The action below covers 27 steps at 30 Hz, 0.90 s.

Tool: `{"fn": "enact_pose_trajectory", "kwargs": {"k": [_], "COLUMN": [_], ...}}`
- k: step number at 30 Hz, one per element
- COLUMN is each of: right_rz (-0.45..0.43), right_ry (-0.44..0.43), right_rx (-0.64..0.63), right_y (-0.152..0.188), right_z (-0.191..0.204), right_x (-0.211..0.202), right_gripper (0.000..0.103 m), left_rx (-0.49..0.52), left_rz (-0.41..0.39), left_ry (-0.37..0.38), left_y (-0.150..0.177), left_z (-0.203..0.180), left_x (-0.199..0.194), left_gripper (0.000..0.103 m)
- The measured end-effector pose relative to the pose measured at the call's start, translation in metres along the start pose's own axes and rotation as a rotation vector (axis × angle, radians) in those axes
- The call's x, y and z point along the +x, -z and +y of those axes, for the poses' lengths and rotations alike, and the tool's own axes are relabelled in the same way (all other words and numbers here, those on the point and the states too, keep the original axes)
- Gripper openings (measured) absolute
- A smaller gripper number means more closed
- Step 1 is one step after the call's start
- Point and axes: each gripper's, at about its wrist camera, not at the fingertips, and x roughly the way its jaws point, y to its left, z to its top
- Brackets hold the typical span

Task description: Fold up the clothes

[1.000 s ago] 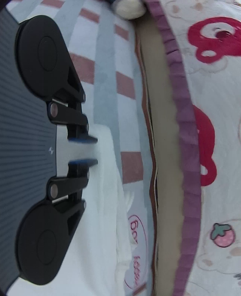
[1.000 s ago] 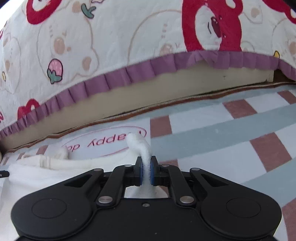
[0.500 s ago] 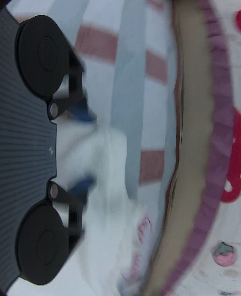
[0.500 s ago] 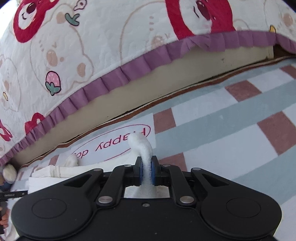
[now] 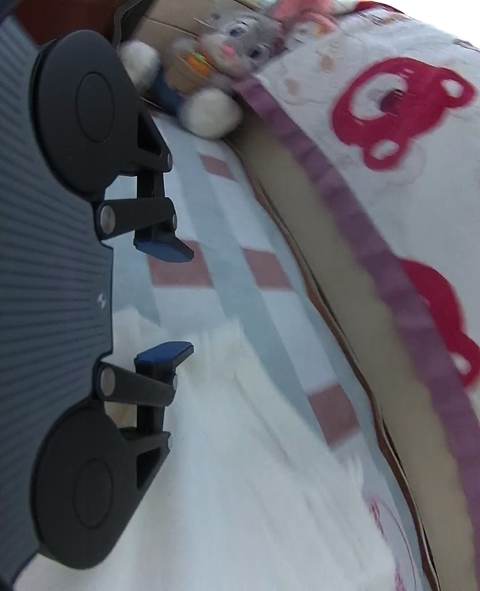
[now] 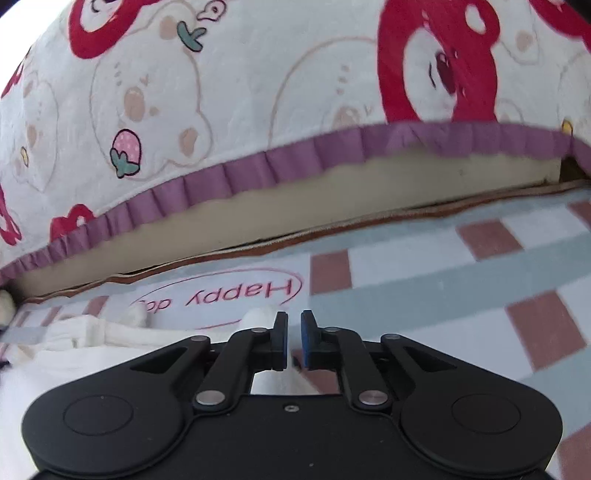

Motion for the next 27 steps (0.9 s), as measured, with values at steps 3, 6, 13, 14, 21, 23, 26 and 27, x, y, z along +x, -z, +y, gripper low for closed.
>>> {"fn": "enact_pose_trajectory", "kwargs": {"k": [3, 6, 13, 14, 21, 23, 26, 27], "right_rz": [0.034, 0.039, 0.123, 0.137, 0.272, 0.241, 0.253, 0.234], "right_ry": [-0.07, -0.081, -0.075, -0.059, 0.081, 0.078, 0.038, 0.027], "right_rx": [0.033, 0.012, -0.251, -0.309, -0.445, -0.397, -0.354, -0.328], "right_y": [0.001, 0.001, 0.0, 0.0, -0.002, -0.003, -0.004, -0.006], "right_z": [0.002, 0.009, 0.059, 0.068, 0.083, 0.075, 0.062, 0.057], "right_x": [0.001, 0.003, -0.001, 0.002, 0.043, 0.044, 0.047, 0.044], "right_gripper": [0.038, 0.038, 0.051, 0.057, 0.064, 0.062, 0.034, 0.017], "left_rx": [0.005, 0.053, -0.013, -0.031, -0.277, -0.295, -0.323, -0.333], "left_rz": [-0.053, -0.059, -0.109, -0.116, 0.003, -0.008, -0.023, -0.028], "left_ry": [0.105, 0.153, 0.259, 0.291, 0.384, 0.384, 0.383, 0.383], "left_y": [0.016, 0.032, 0.044, 0.039, 0.017, 0.012, 0.005, 0.003], "left_z": [0.003, 0.004, 0.022, 0.025, 0.036, 0.039, 0.044, 0.046], "left_x": [-0.028, -0.04, -0.034, -0.028, 0.025, 0.027, 0.029, 0.03], "left_gripper": [0.059, 0.059, 0.059, 0.059, 0.061, 0.061, 0.066, 0.066]}}
